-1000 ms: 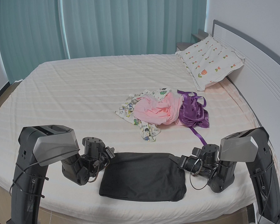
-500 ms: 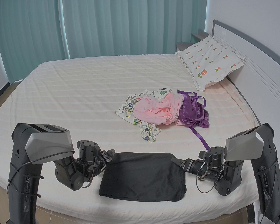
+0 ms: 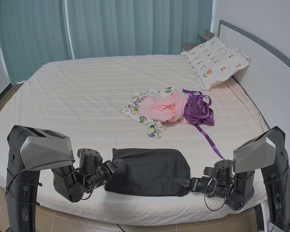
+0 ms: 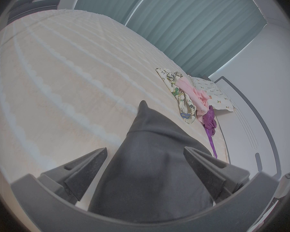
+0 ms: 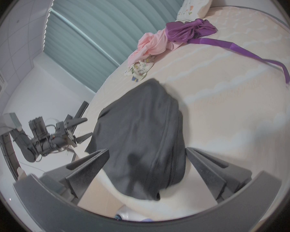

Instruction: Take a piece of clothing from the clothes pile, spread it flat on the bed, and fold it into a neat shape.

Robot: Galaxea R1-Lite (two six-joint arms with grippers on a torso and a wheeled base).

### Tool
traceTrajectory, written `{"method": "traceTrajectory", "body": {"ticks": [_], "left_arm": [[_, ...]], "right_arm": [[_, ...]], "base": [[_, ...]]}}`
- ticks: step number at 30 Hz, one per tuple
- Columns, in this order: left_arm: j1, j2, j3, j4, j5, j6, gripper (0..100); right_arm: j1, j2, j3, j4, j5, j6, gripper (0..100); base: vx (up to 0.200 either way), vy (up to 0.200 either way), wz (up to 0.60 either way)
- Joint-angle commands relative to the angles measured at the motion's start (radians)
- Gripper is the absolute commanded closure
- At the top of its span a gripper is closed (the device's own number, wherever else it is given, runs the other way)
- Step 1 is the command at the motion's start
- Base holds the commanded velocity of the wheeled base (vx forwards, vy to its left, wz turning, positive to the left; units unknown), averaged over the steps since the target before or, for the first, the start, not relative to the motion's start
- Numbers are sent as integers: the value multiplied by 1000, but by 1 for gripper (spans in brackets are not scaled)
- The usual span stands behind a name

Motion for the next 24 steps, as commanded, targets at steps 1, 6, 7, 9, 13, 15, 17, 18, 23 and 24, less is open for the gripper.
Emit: {"method": "traceTrajectory", "body": {"ticks": [1, 6, 7, 9, 13, 15, 17, 18, 23, 24], "left_arm": [[3, -2, -5, -1, 0, -1, 0], [3, 4, -10, -1, 0, -1, 0], [3, 5, -10, -1, 0, -1, 0], [4, 4, -10, -3, 0, -1, 0], [7, 5, -11, -3, 0, -1, 0], [7, 7, -13, -3, 0, -1, 0], [7, 10, -13, -3, 1, -1, 0], [7, 10, -13, -3, 1, -1, 0], [7, 10, -13, -3, 1, -1, 0], [7, 10, -13, -3, 1, -1, 0]], "right_arm": [[12, 25, 2, -11, 1, -17, 0], [20, 37, -24, -11, -2, -22, 100], [18, 46, -36, -11, -5, -22, 100], [18, 43, -33, -11, -11, -22, 100], [17, 28, 8, -11, -17, -43, 100], [15, 20, 21, -11, -17, -57, 100], [6, 17, 34, -11, -17, -81, 100], [3, 16, 34, -11, -17, -83, 100], [3, 19, 33, -11, -14, -85, 100], [4, 20, 33, -11, -14, -85, 100]], "base": [[0, 0, 0], [0, 0, 0], [0, 0, 0], [0, 0, 0], [0, 0, 0], [0, 0, 0], [0, 0, 0], [0, 0, 0], [0, 0, 0], [0, 0, 0]]}}
